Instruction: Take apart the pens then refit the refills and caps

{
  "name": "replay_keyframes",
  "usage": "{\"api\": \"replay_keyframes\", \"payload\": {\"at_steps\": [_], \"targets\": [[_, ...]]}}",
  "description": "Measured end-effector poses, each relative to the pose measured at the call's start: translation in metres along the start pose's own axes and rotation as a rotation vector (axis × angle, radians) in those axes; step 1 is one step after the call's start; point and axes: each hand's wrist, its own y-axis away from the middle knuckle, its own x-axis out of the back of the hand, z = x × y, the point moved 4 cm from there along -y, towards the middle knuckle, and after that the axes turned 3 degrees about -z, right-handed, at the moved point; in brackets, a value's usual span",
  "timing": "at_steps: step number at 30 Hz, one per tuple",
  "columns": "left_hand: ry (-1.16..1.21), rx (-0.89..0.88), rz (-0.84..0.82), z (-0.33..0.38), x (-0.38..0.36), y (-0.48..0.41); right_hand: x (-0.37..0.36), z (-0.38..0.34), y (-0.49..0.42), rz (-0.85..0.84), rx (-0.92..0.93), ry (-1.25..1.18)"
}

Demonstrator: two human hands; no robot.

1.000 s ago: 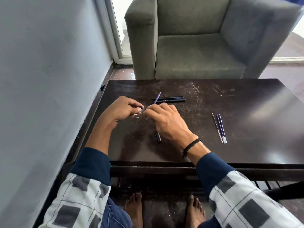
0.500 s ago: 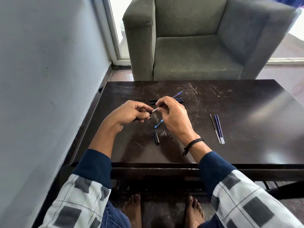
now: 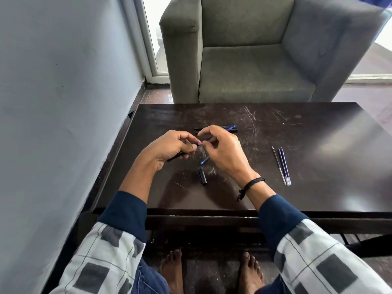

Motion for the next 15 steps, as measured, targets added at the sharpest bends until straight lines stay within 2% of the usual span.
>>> {"api": "replay_keyframes", "payload": {"at_steps": [7,15], "targets": [[-0.041,0.031,0.011,-0.007,0.006,-0.004,0.022,0.02,-0.006,0.113,-0.158,0.055],[-0.1,0.012,0.009,-0.007,0.001,-0.008,0.013,0.012,-0.004,-0.019,-0.16,0.201]]}}
